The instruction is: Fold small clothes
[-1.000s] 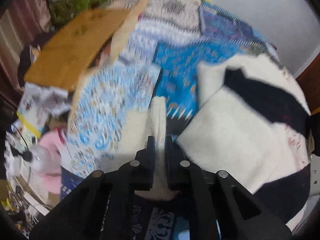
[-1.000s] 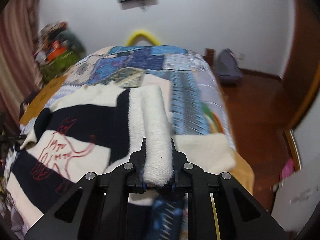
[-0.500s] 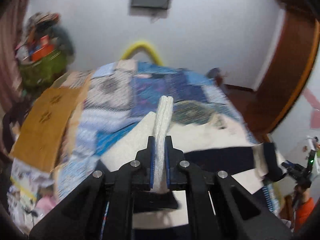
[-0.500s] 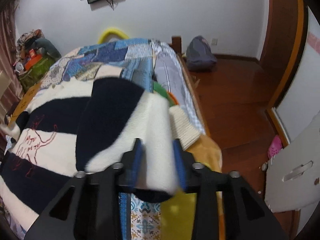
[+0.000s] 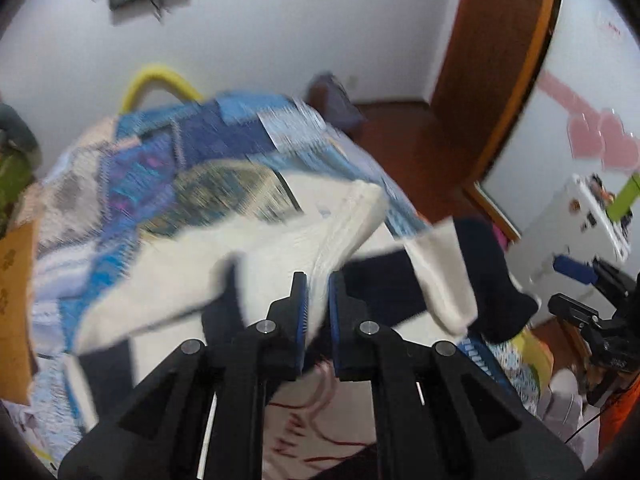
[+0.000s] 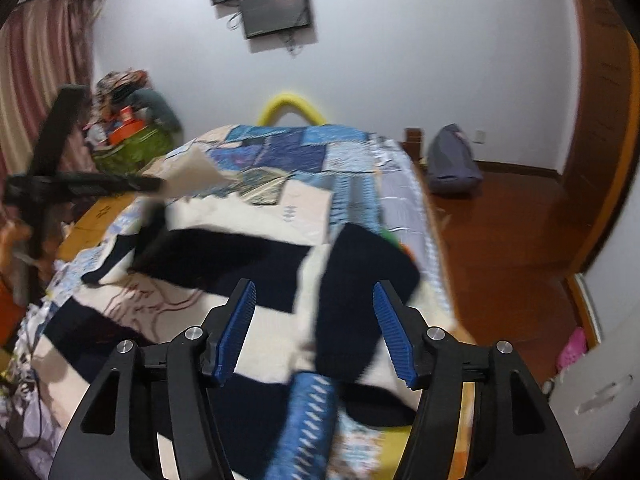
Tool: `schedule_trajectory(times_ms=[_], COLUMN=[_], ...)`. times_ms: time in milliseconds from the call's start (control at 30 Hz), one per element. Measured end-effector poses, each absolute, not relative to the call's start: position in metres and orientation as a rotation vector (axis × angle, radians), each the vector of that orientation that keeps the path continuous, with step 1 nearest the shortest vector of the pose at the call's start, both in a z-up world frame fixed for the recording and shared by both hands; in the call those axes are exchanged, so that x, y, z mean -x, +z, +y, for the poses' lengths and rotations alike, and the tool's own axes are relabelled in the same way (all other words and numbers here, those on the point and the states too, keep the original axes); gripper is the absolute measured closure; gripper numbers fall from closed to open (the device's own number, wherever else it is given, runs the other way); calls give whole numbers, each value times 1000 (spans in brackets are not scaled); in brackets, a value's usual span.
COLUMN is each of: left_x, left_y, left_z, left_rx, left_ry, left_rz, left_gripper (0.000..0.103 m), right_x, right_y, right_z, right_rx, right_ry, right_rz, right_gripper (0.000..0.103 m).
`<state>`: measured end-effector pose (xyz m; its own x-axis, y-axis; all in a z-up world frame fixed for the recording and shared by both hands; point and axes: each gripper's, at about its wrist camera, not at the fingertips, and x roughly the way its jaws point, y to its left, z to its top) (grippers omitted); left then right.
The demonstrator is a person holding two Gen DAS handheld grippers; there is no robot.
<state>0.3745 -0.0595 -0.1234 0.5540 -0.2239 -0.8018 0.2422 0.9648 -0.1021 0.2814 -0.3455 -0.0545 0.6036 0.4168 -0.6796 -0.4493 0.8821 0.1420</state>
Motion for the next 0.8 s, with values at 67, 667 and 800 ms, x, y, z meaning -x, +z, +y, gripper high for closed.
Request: schedule_trajectory(times_ms=[67,667,800], left_x=[-377,-306,-288], left_y=[-145,-165,-189], left_z=[-67,100,153], left_rx=[-6,18,88], left_ry=[-300,-5,93], left_rz=[1007,1008,1050], left_gripper=[93,47,47], right_x=[-284,-360,-375], right_y=[-61,-142,-155], right_z=[-331,-241,-237], right_rx=[59,86,70], right_ry=[528,541,484], right_rz=[789,981,990], right_gripper=[46,46,51])
